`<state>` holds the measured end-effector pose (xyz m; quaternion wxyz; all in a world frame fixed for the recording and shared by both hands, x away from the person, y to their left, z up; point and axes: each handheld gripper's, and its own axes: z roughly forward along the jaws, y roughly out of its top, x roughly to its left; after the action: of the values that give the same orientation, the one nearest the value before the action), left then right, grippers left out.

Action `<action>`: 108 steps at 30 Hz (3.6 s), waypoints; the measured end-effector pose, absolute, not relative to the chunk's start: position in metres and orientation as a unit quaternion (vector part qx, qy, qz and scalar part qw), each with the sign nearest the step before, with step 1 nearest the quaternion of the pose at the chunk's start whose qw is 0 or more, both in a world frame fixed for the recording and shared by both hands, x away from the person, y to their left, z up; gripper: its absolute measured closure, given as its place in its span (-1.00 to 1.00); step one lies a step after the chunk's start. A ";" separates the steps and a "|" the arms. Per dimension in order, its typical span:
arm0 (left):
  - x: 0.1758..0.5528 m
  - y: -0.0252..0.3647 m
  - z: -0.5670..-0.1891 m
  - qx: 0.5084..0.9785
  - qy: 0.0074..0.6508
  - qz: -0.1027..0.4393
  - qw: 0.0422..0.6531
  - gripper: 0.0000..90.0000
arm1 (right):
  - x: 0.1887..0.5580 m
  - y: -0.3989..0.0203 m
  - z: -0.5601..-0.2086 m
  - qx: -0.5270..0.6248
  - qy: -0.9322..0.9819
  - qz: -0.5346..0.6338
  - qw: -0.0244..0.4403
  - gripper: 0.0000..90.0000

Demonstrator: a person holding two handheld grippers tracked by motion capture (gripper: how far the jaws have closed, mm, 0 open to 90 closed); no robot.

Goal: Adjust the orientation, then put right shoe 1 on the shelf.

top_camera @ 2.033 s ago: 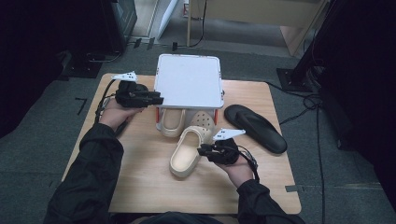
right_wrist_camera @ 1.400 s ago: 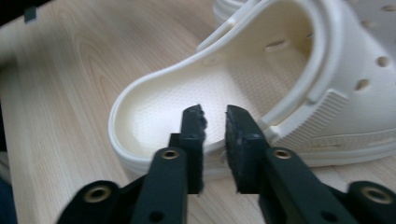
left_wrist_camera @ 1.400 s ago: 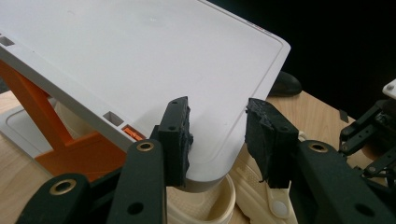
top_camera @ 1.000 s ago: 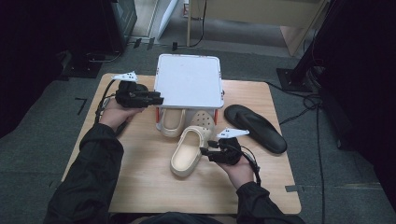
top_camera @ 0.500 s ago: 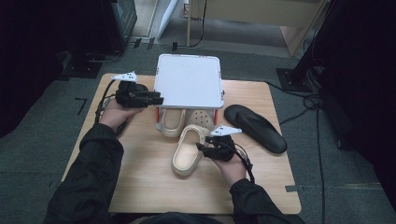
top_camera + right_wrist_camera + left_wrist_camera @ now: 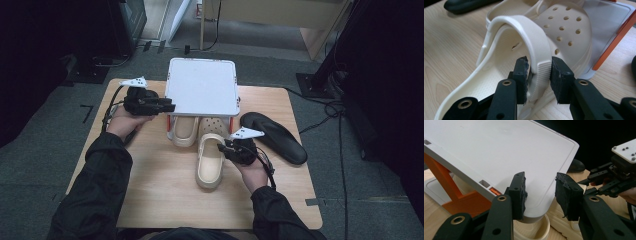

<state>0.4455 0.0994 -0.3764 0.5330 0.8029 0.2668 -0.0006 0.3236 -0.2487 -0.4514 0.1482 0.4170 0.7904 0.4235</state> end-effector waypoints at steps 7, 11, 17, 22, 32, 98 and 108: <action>0.445 0.099 -0.377 0.802 0.267 0.000 0.534 0.35 | 0.320 -0.251 -0.447 0.414 0.788 0.431 0.147 0.34; 0.445 0.099 -0.376 0.803 0.268 0.000 0.533 0.35 | 0.307 -0.256 -0.439 0.402 0.791 0.439 0.144 0.36; 0.445 0.098 -0.375 0.804 0.274 -0.001 0.527 0.37 | 0.287 -0.254 -0.440 0.378 0.803 0.447 0.113 0.47; 0.445 0.098 -0.374 0.807 0.271 0.003 0.525 0.37 | 0.274 -0.244 -0.449 0.353 0.822 0.439 0.090 0.51; 0.444 0.098 -0.374 0.808 0.270 0.008 0.524 0.37 | 0.261 -0.226 -0.455 0.301 0.846 0.433 0.076 0.58; 0.445 0.099 -0.374 0.807 0.277 0.010 0.521 0.51 | 0.318 -0.207 -0.463 0.271 0.869 0.395 0.129 0.88; 0.445 0.099 -0.374 0.807 0.276 0.011 0.522 0.52 | 0.321 -0.209 -0.464 0.276 0.866 0.400 0.117 0.84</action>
<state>0.4452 0.0993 -0.3744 0.5223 0.8069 0.2756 0.0111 0.3212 -0.2093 -0.4639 0.1171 0.2756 0.8662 0.4000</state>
